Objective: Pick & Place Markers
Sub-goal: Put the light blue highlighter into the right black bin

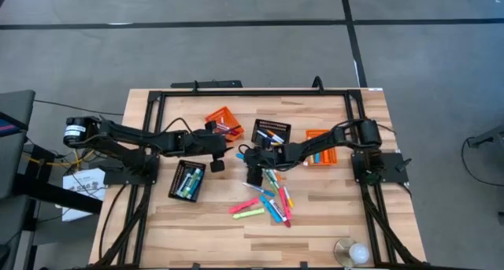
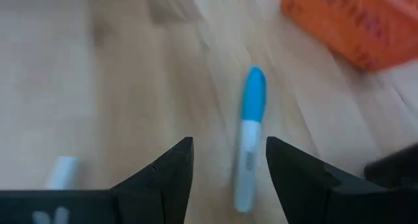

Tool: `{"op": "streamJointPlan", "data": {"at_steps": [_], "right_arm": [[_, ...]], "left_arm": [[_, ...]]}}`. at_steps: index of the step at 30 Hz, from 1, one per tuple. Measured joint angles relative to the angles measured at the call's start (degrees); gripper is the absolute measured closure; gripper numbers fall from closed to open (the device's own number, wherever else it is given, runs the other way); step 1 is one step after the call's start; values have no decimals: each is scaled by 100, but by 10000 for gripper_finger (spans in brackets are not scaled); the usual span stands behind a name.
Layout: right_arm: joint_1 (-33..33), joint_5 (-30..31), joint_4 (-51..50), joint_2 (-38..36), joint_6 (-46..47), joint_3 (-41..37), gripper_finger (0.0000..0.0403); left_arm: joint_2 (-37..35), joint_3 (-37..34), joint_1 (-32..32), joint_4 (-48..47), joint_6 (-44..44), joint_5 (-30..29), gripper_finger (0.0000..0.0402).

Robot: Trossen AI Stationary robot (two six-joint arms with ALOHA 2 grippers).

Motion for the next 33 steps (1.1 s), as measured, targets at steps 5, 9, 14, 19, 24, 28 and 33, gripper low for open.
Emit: {"op": "streamJointPlan", "data": {"at_steps": [5, 9, 14, 19, 24, 28, 33], "right_arm": [[-190, 154, 249, 383, 65, 17, 221], [-251, 145, 339, 542, 71, 32, 238], [-254, 68, 347, 484, 68, 30, 310], [-212, 121, 143, 217, 60, -16, 382], [-144, 614, -202, -502, 63, 1, 368], [-94, 1881, -1086, -1079, 62, 0, 354], [-366, 2342, -2105, -1487, 525, -58, 365]], "left_arm": [[-4, -11, 6, 32, 0, -15, 300], [-4, -11, 6, 39, 2, -13, 300], [-4, -11, 6, 47, 2, -13, 300], [-4, -11, 6, 45, 2, -13, 300], [-4, -11, 6, 47, 2, -13, 300], [-4, -11, 6, 47, 2, -13, 300], [-4, -11, 4, 47, 0, -13, 300]]}}
